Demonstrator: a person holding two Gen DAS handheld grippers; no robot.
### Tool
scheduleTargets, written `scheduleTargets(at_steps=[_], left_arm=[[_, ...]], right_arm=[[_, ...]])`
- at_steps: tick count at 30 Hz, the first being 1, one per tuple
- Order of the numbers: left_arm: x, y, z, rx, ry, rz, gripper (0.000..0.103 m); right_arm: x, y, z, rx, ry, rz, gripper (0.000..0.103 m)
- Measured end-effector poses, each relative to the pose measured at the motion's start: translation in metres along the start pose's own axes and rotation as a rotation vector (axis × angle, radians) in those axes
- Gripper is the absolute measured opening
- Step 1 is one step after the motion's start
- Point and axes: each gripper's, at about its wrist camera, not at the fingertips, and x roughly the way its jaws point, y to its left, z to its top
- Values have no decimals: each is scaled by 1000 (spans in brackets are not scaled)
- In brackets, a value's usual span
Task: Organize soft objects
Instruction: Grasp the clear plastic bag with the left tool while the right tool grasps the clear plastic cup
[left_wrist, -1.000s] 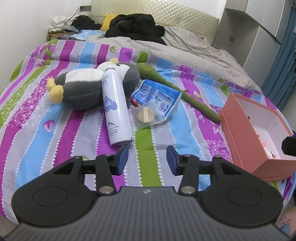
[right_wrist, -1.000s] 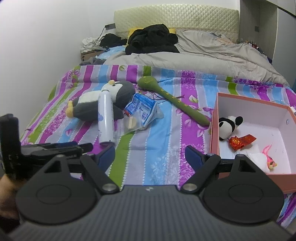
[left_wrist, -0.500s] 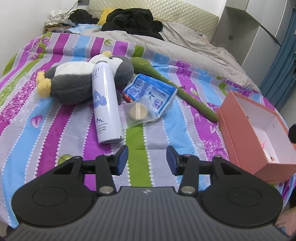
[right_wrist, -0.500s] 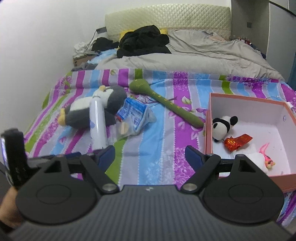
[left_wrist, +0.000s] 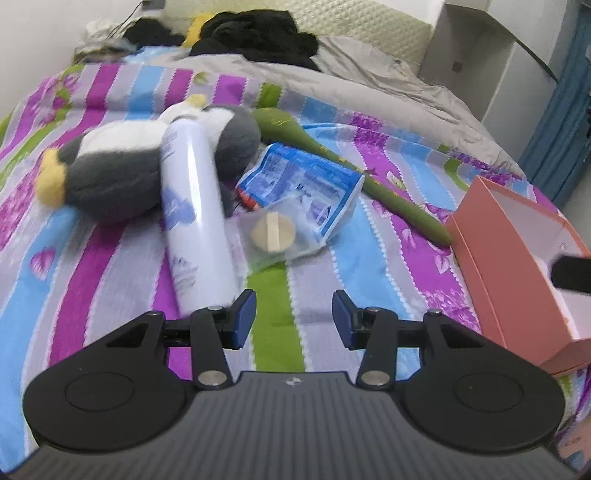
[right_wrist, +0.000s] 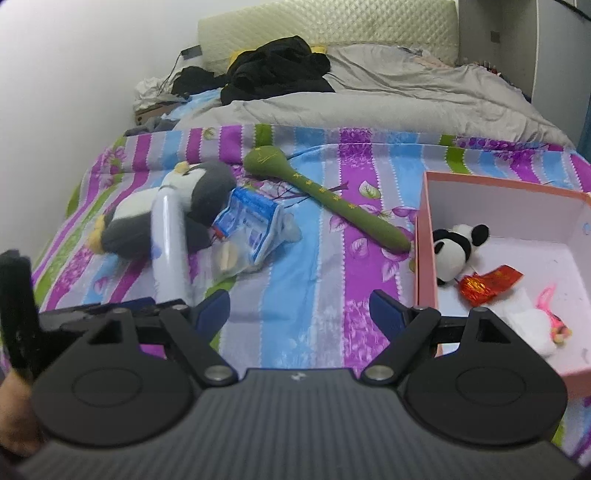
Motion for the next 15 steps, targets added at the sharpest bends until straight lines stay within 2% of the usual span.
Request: scheduleTargets(at_steps=[4,7,11,15], left_arm=[[26,-11,7,79,-10,17,52],[48,-20,12,139,-4,25,52],[80,-32,14,237,-2,77,52],[109,-35,16,281,7,107,51]], right_arm=[[35,-1,9,-23,-19,3,84],[63,-2,17,-16,-22,50,84],[104,-10,28,42,-27,64,83],[150,-23,38,124,0,86,72]])
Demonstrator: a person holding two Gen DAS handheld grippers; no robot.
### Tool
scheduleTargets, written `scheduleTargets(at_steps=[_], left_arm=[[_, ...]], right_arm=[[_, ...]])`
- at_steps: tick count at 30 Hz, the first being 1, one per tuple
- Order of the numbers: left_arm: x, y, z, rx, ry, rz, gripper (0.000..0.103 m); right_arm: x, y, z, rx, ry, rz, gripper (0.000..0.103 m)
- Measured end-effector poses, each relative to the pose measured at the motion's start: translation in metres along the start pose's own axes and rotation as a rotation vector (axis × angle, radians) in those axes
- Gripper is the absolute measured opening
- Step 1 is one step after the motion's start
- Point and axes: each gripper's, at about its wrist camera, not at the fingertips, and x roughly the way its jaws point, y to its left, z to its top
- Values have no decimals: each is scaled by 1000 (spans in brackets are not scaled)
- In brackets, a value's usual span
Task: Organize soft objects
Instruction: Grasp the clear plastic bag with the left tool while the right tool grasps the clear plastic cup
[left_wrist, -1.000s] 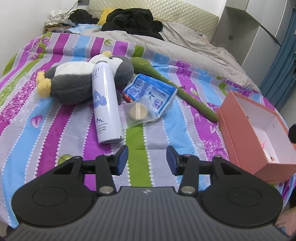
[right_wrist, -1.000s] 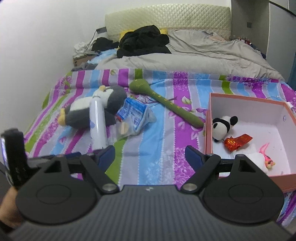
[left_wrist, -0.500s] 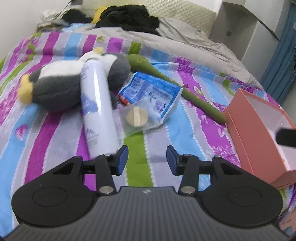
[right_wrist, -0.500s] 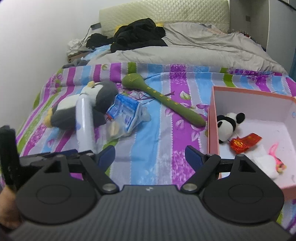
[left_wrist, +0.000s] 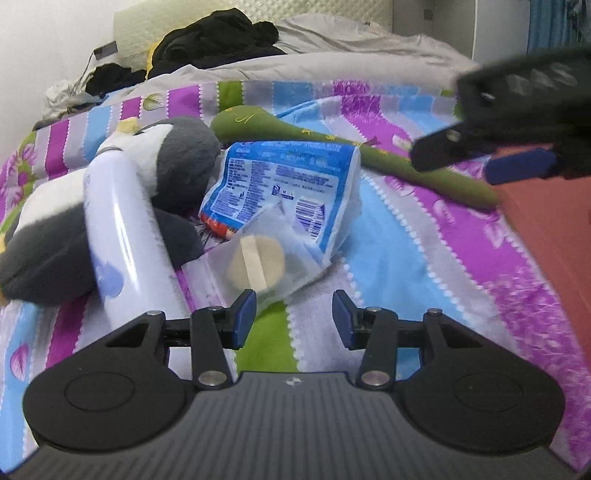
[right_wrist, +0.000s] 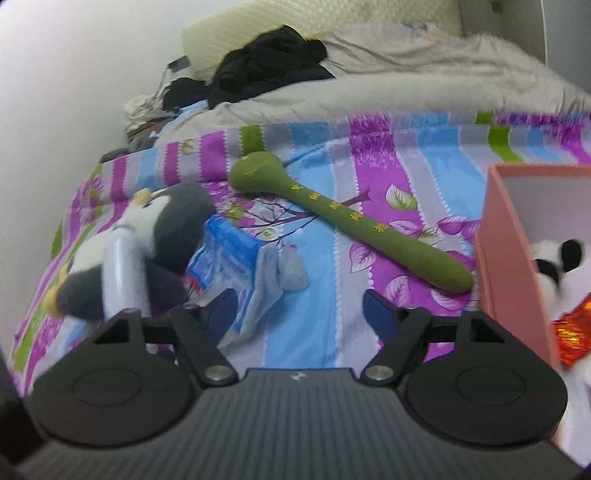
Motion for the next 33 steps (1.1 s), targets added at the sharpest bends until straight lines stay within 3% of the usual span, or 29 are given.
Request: scheduleTargets(at_steps=[4,7,12,14,20,22,23,24,29,33], left_arm=[[23,-7,3,76,17,80,51],[39,-7,3,116,41,121,50],[53,-2,0,138,45,164,47],[55,-3,-1,157,38,167,34],[64,2,1,145,38,141,12],[65,5,3,132,34,137,9],[65,7,4,123,29,134,8],[64,9,4,114,24,129,7],[52,13,9,68,5,84,6],[40,9,8,48,-2,78,5]], right_arm=[[41,-12,7,86,24,1,47],[73,-17,13,117,61,-2,37],[110,-23,16,149,110,18,36],[122,-23,14,158,135,55,36],[136,-18,12,110,178,107,36],[137,-17,13,94,189,126,35],[138,-16,14,88,196,135,31],[139,-16,13,88,206,149,20],[131,-17,13,123,193,151,16],[115,-19,11,108,167,92,16]])
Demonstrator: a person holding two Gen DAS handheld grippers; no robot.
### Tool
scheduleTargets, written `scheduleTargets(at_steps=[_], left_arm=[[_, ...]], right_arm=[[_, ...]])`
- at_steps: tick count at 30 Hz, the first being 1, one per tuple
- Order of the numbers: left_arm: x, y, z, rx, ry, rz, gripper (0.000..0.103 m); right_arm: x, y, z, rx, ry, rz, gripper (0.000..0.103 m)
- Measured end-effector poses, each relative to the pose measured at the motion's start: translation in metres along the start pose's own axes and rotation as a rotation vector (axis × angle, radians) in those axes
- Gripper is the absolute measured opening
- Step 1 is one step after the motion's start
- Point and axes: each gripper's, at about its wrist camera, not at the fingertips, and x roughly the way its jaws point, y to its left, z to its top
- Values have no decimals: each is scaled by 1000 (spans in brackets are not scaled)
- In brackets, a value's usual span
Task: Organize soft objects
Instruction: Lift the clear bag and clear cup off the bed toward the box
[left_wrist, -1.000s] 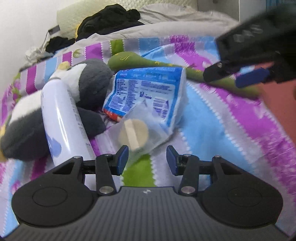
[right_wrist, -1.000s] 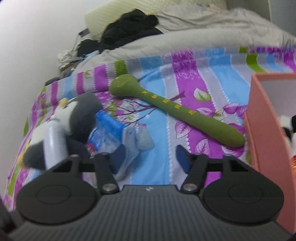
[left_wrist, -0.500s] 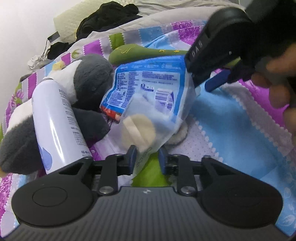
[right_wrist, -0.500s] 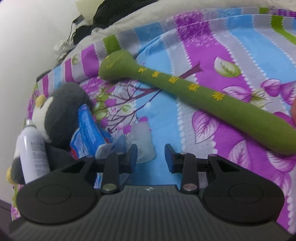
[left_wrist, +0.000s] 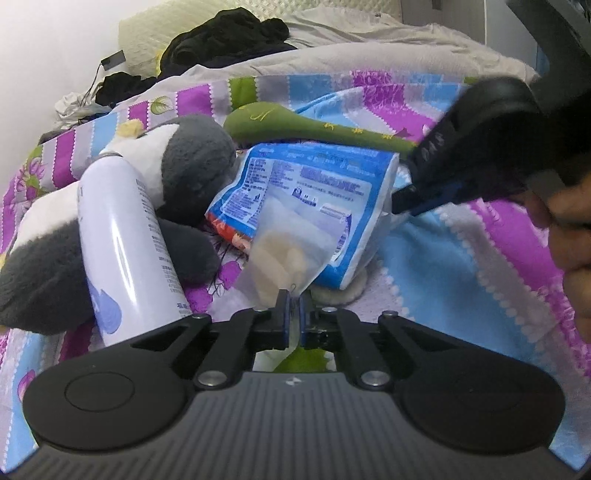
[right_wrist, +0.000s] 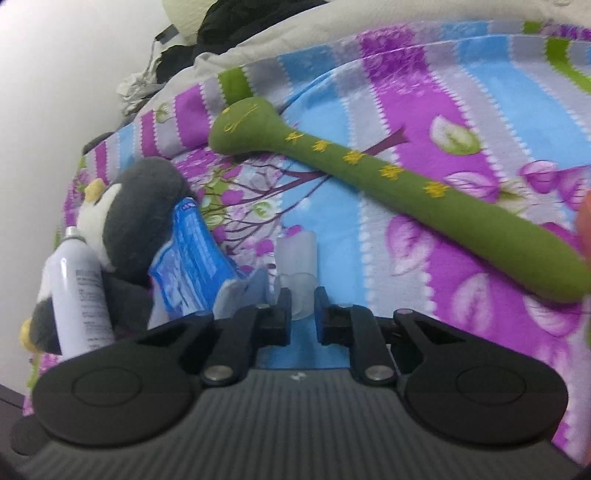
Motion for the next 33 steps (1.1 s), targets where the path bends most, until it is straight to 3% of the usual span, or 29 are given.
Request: scheduleTargets(at_steps=[13,26,33], left_arm=[[-80,-1,-4,-184,-12,-133,5],[-156,5,-56,-415,79,-248,5],[-170,5,-87,-449,80,-253,6]], right_arm=[[-74,2,-44,-73,-29,-83,16],[-149,9,-126,-124,-14,-111,16],[-170,5,-173,-122,-16,-122,16]])
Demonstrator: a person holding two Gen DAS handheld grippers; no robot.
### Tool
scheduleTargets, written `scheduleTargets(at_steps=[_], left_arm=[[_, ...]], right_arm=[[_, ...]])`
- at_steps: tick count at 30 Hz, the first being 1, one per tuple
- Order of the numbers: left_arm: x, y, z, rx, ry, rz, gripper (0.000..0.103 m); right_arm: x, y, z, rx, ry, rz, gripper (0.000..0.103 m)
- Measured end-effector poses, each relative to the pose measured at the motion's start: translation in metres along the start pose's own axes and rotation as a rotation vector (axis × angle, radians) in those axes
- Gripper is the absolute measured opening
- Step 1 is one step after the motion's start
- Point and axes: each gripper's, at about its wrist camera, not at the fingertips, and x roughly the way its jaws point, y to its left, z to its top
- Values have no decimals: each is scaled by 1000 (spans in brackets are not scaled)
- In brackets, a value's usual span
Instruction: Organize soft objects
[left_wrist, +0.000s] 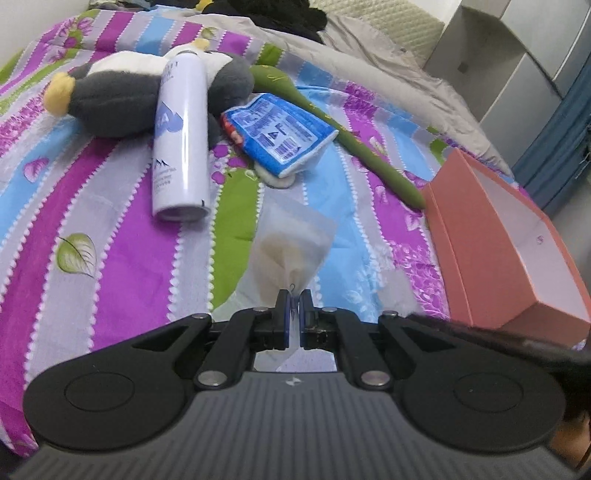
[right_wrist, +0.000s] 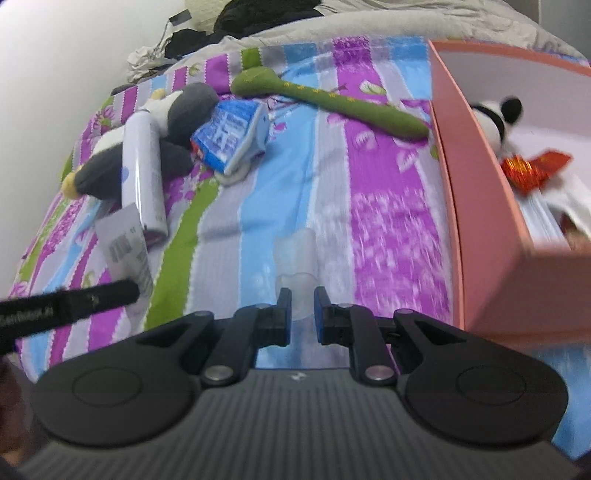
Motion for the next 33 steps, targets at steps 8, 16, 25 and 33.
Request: scheduleTargets(at_steps=[8,16,25,33], left_arm=[[16,6,-18,19,3,-42,25],[11,11,-28,45,-34,-109,52],[33,22,-18,69,-50,-112,57],[60,9,-18,207,2,-100,60]], right_arm=[[-5,5,-26,-18,-11,0,23],[-13,9,-35,-81,-55,-31,30],[-4,10,-33,-76,-117,-44,29],[13,5,-30,-18,-123,-37,29]])
